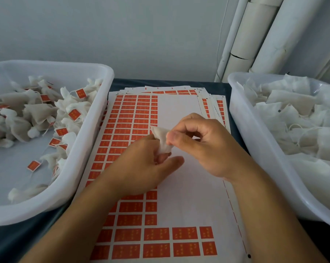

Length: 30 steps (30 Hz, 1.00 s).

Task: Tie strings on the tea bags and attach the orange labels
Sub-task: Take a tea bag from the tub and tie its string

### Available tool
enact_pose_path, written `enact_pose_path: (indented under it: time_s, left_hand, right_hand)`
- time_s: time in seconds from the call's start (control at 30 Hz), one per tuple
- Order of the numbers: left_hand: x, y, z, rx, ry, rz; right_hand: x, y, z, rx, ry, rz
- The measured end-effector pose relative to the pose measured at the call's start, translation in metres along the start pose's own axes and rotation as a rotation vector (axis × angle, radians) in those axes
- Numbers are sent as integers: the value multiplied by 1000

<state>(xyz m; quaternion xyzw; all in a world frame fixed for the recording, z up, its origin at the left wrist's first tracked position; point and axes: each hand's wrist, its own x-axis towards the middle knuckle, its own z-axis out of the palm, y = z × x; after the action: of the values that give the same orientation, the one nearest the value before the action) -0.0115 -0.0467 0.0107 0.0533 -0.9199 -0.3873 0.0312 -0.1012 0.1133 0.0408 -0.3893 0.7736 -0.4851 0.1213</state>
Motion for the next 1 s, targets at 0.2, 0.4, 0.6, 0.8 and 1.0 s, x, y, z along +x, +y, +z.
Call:
enact_pose_path:
  time_s: [0.2,0.4,0.6,0.8,1.0]
  left_hand:
    - [4,-2,6,41,125,97]
    - [4,-3,8,106,212,88]
    - [8,-6,7,-237,188,-65]
    - [11,-8,4,-419,175,-175]
    - [3,1,10,-50,131,69]
  right_hand:
    - [-3,-3,0,-24,-99,-78]
    - [-3,-1,-4,-45,-89,-35]
    - [0,5,-10,61,134,157]
    - [-1,2,-9,159,114,185]
    - [1,4,-5,163,142,147]
